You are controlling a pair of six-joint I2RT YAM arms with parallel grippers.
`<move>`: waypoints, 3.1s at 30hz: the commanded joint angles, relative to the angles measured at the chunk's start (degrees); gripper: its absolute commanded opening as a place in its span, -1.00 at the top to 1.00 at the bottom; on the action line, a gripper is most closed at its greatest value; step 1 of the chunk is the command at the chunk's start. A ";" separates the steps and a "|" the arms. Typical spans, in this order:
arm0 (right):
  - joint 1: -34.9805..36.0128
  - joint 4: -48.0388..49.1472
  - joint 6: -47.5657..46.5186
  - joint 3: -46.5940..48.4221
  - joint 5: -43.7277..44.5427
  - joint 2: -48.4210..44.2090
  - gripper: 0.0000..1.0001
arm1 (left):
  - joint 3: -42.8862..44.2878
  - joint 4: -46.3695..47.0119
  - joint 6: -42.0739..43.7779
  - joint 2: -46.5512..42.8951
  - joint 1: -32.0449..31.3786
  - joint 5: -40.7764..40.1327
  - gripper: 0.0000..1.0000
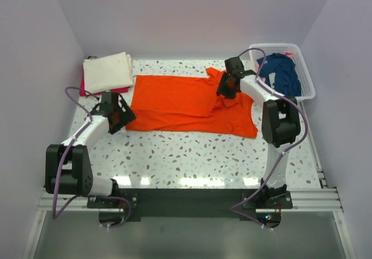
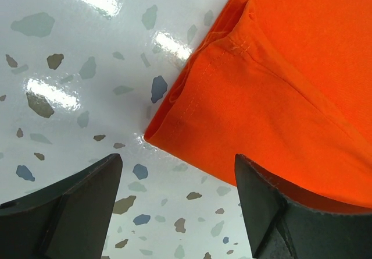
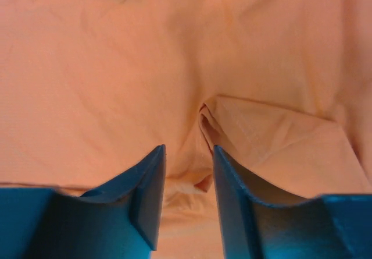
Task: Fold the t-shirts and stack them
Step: Fold the tshirt
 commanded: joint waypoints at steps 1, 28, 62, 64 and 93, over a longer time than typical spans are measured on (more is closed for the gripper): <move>-1.11 -0.81 -2.15 4.89 0.09 -0.16 -0.01 | 1.29 1.96 1.45 0.08 0.40 1.30 -0.67; 4.60 3.76 -7.87 -6.64 6.86 -2.54 0.33 | 2.08 1.78 2.24 -0.53 0.40 1.65 -0.68; 5.04 6.83 -10.86 -13.22 11.69 -6.23 0.39 | 1.90 2.40 2.77 -0.09 0.40 2.71 -0.67; 4.78 6.57 -11.04 -11.55 12.14 -4.56 0.40 | 1.81 2.40 2.86 -0.27 0.40 2.71 -0.67; -0.41 2.18 -14.29 9.98 15.74 7.49 0.00 | 2.61 2.05 4.00 0.00 0.40 3.50 -0.68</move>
